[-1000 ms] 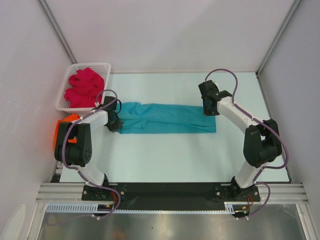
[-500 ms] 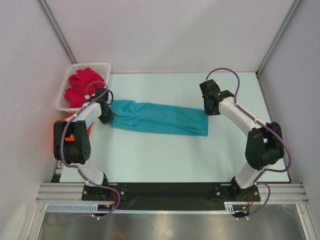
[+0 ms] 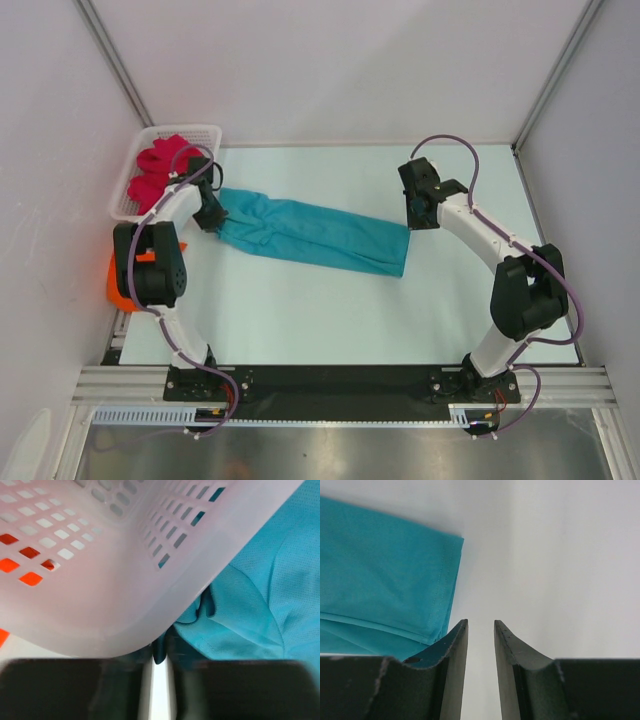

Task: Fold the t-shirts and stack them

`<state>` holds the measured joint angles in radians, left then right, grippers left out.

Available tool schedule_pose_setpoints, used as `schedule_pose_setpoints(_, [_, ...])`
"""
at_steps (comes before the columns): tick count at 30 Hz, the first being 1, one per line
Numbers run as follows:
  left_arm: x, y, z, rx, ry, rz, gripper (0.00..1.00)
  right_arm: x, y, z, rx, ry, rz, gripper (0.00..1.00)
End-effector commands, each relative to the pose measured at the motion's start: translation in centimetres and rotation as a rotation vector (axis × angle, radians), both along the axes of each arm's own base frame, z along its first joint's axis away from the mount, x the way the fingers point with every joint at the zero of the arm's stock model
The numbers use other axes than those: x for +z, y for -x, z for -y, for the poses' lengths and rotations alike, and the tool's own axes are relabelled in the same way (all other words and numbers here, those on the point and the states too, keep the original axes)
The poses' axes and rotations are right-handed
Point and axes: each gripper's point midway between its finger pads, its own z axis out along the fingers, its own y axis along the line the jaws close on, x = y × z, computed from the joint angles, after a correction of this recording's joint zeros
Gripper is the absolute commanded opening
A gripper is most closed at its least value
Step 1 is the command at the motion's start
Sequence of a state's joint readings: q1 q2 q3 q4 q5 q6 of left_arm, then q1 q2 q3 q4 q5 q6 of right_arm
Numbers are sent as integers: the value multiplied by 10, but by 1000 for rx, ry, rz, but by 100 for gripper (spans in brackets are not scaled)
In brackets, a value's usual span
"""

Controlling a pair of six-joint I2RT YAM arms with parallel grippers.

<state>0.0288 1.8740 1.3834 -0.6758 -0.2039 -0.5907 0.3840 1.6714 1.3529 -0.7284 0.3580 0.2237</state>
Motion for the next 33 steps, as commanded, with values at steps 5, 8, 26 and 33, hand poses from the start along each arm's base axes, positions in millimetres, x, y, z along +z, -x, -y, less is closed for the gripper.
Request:
schedule_pose_setpoints(5, [32,-1,-5,-28,-22,76,87,12,-10,-8,11,-31,40,33])
schedule_pose_setpoints(8, [50,3,-7,-23,-38,109,94,7,-13,-12,16,-41,32,33])
schedule_pose_setpoints(26, [78,31,0,-69,-22,184,96,-76,-59,-15,1,30,-105,37])
schedule_pose_setpoints(33, [73,30,3,-85,-9,178,96,-93,-66,3,-23,90,-135,38])
